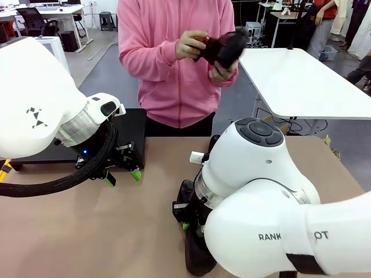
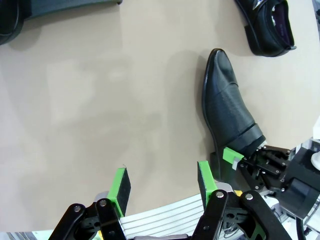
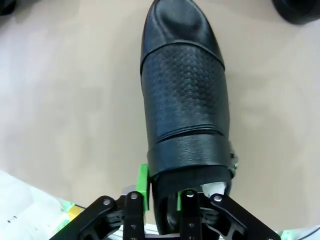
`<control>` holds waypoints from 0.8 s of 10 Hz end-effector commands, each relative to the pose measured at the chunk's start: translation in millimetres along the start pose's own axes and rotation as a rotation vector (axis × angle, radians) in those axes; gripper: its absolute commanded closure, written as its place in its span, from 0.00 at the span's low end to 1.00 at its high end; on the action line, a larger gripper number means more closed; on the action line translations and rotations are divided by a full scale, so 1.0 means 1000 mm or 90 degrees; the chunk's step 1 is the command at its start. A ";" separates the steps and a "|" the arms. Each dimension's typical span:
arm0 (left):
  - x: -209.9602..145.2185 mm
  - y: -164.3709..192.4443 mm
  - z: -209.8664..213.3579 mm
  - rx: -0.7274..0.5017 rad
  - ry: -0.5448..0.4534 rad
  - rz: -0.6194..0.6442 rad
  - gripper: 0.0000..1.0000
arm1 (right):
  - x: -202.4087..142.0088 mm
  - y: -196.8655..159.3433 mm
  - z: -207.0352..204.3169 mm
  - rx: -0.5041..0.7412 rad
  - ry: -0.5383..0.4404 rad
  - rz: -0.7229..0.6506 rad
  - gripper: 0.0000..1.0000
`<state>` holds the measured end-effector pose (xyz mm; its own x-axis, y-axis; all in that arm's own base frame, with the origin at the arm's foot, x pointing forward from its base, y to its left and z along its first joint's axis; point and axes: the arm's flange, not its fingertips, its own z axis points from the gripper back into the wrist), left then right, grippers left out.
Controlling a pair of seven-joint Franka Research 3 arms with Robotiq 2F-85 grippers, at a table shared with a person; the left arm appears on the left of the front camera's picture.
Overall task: Organize the shoes by placing them on the stand.
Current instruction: Pick up one Shoe and place it in the middle of the table.
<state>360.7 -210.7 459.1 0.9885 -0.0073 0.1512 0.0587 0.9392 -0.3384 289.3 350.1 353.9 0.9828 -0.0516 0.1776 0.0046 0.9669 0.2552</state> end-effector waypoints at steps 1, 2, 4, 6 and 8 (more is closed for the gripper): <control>0.001 0.001 0.001 0.000 0.003 0.000 0.29 | 0.009 0.006 0.004 0.029 -0.001 -0.034 0.45; 0.001 0.001 0.001 0.000 0.003 0.000 0.29 | 0.012 0.004 0.013 0.048 -0.002 -0.036 0.31; 0.001 0.001 0.001 0.000 0.003 0.000 0.29 | 0.011 -0.002 0.039 0.066 0.030 -0.030 0.03; 0.001 0.001 0.001 0.000 0.003 0.000 0.29 | 0.003 -0.009 0.068 0.099 0.091 -0.006 0.00; 0.001 0.001 0.001 0.000 0.003 0.000 0.29 | 0.012 0.008 0.033 0.059 0.022 -0.039 0.00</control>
<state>360.7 -210.6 459.0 0.9885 -0.0073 0.1511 0.0586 0.9392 -0.3384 288.1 344.2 402.2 0.9929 -0.0679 0.0974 0.0272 0.9285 0.3703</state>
